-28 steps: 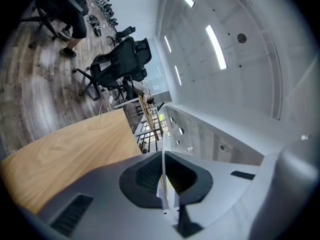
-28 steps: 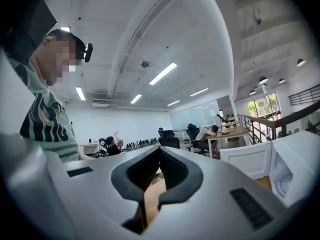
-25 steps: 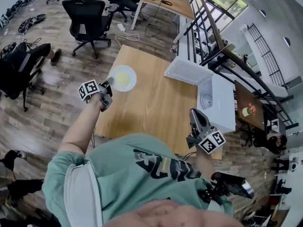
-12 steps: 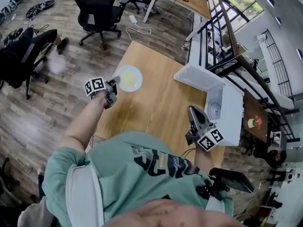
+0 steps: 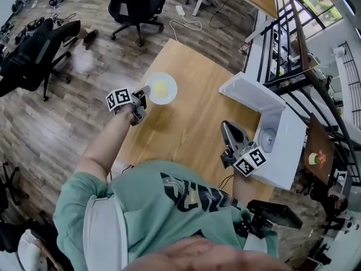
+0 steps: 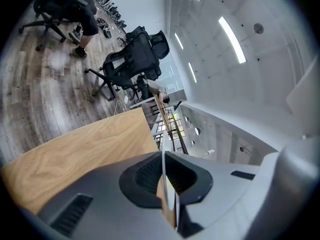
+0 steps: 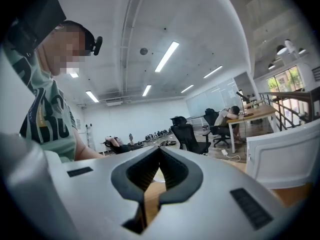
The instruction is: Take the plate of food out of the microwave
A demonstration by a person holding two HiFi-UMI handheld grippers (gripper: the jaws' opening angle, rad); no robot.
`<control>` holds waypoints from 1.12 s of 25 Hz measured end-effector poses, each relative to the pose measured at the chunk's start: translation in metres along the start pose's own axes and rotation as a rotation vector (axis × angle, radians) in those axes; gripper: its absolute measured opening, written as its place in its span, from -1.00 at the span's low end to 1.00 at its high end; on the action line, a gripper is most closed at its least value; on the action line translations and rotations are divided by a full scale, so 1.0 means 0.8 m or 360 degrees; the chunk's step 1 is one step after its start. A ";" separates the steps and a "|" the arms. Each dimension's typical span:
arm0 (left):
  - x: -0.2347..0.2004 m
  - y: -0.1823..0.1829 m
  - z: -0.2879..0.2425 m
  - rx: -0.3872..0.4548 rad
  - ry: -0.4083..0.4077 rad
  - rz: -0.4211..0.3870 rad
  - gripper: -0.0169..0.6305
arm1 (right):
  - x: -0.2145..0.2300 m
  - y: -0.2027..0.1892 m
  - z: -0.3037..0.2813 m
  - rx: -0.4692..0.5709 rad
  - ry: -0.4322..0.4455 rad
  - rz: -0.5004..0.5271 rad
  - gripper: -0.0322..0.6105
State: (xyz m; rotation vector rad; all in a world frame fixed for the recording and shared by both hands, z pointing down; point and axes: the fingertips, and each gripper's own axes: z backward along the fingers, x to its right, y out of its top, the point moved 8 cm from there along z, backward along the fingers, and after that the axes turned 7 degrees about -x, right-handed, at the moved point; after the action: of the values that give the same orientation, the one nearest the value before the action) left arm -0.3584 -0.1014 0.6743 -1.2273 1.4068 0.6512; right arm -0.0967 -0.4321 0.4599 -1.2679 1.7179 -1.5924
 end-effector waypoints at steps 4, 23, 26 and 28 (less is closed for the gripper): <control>-0.016 0.008 -0.027 -0.0036 0.0037 0.0008 -0.90 | 0.015 -0.011 -0.012 -0.0024 0.0005 -0.0031 -0.88; -0.057 0.036 -0.113 -0.0158 0.0142 -0.0010 -0.90 | 0.090 -0.045 -0.029 -0.0062 -0.0098 -0.0171 -0.88; -0.063 0.036 -0.117 -0.0195 0.0186 -0.0012 -0.90 | 0.089 -0.051 -0.029 -0.0068 -0.0112 -0.0199 -0.88; -0.071 0.037 -0.116 -0.0210 0.0229 -0.0013 -0.90 | 0.089 -0.058 -0.031 -0.0073 -0.0117 -0.0208 -0.88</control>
State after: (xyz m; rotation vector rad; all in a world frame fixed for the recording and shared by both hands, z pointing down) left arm -0.4283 -0.1578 0.7433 -1.4068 1.4954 0.6696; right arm -0.1363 -0.4754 0.5264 -1.4694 1.6653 -1.5654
